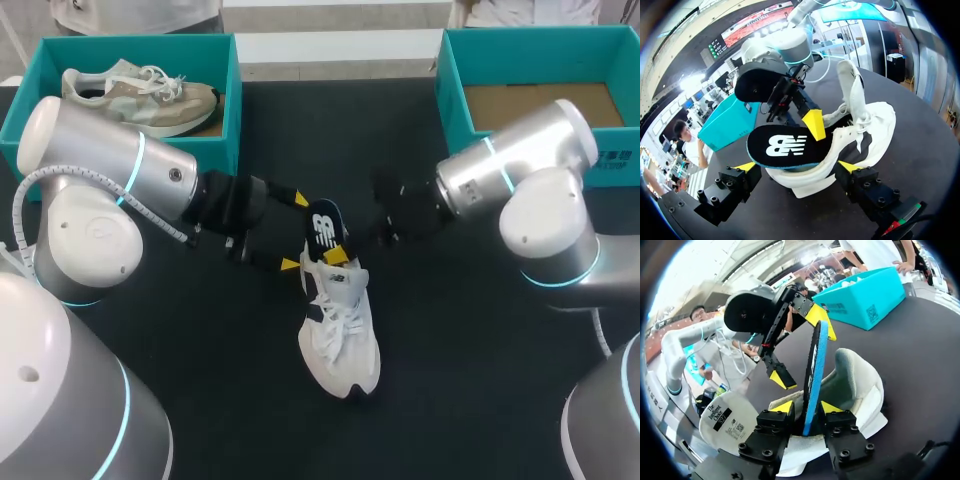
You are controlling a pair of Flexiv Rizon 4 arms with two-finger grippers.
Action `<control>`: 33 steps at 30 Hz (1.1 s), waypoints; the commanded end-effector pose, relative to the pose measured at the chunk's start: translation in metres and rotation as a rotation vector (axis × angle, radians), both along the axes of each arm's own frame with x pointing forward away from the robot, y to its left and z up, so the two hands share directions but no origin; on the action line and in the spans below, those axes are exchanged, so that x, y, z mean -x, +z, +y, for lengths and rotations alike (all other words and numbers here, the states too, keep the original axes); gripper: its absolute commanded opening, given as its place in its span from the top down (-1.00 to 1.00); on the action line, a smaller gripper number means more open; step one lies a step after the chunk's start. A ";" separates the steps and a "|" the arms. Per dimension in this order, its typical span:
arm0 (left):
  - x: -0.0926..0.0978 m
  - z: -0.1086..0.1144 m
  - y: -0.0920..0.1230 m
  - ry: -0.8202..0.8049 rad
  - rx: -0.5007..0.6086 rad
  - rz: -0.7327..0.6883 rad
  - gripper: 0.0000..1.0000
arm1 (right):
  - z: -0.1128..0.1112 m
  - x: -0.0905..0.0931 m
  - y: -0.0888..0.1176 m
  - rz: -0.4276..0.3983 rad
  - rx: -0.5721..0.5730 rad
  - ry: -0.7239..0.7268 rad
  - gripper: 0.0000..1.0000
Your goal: Take the shoe out of the shoebox, open the shoe tongue, remove and reinsert the insole, then place the shoe into the shoebox
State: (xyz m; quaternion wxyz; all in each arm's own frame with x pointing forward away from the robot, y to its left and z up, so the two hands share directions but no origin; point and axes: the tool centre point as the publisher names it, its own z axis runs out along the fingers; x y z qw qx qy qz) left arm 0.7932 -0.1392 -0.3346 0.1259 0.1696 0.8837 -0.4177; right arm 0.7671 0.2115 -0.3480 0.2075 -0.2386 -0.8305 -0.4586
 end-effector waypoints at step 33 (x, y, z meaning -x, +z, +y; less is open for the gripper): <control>0.000 -0.001 0.000 0.000 -0.005 0.000 -1.00 | 0.003 0.000 0.003 0.019 0.080 0.033 0.18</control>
